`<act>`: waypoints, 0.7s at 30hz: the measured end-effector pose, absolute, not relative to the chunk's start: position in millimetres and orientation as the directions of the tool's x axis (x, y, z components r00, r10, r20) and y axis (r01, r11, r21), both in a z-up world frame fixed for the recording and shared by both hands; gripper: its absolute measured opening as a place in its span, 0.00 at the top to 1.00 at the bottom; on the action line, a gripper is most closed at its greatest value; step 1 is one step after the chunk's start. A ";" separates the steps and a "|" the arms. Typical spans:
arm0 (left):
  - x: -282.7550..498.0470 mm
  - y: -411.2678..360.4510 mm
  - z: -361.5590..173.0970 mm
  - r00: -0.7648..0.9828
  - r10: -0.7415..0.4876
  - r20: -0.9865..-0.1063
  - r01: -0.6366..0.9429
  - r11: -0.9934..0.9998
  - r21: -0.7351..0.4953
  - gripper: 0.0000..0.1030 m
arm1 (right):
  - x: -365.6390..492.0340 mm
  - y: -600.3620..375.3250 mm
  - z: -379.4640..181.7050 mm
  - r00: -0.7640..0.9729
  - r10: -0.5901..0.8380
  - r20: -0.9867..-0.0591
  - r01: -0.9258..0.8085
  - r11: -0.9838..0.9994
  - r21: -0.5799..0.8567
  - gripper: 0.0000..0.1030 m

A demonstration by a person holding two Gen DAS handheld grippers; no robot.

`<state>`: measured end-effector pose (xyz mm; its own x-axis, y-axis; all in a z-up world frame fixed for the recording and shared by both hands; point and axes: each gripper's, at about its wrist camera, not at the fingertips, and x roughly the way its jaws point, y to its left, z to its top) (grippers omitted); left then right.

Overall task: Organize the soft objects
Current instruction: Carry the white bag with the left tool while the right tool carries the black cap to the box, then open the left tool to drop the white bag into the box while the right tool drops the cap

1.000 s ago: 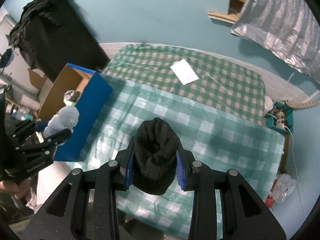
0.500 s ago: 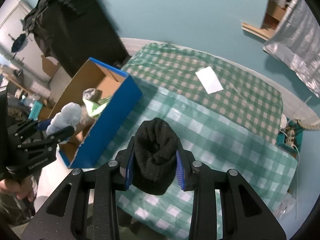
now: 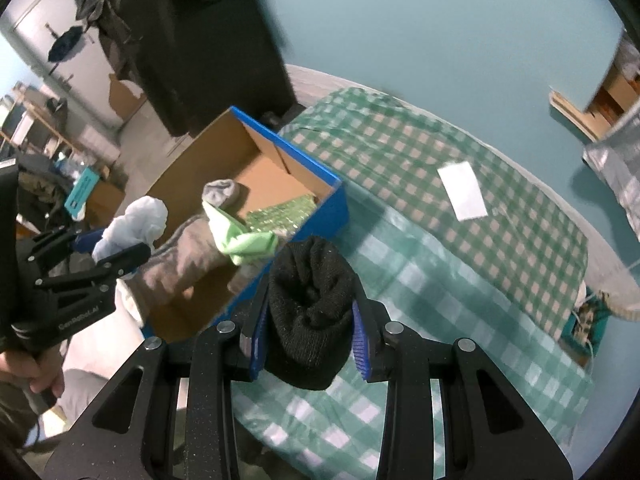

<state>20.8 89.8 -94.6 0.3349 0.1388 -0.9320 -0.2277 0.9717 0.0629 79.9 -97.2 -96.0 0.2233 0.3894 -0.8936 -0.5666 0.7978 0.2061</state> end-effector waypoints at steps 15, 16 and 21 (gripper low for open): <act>36.0 135.7 -115.8 0.287 0.145 -0.947 -0.273 0.960 0.064 0.53 | 98.3 -11.5 -109.6 0.152 0.411 -0.899 -0.612 0.753 0.240 0.68; 37.5 138.0 -118.3 0.280 0.139 -0.950 -0.272 0.960 0.061 0.53 | 99.6 -7.6 -111.4 0.146 0.408 -0.901 -0.613 0.752 0.241 0.68; 42.6 141.4 -124.1 0.268 0.131 -0.954 -0.271 0.961 0.056 0.53 | 102.2 11.5 -119.4 0.127 0.396 -0.909 -0.615 0.751 0.241 0.68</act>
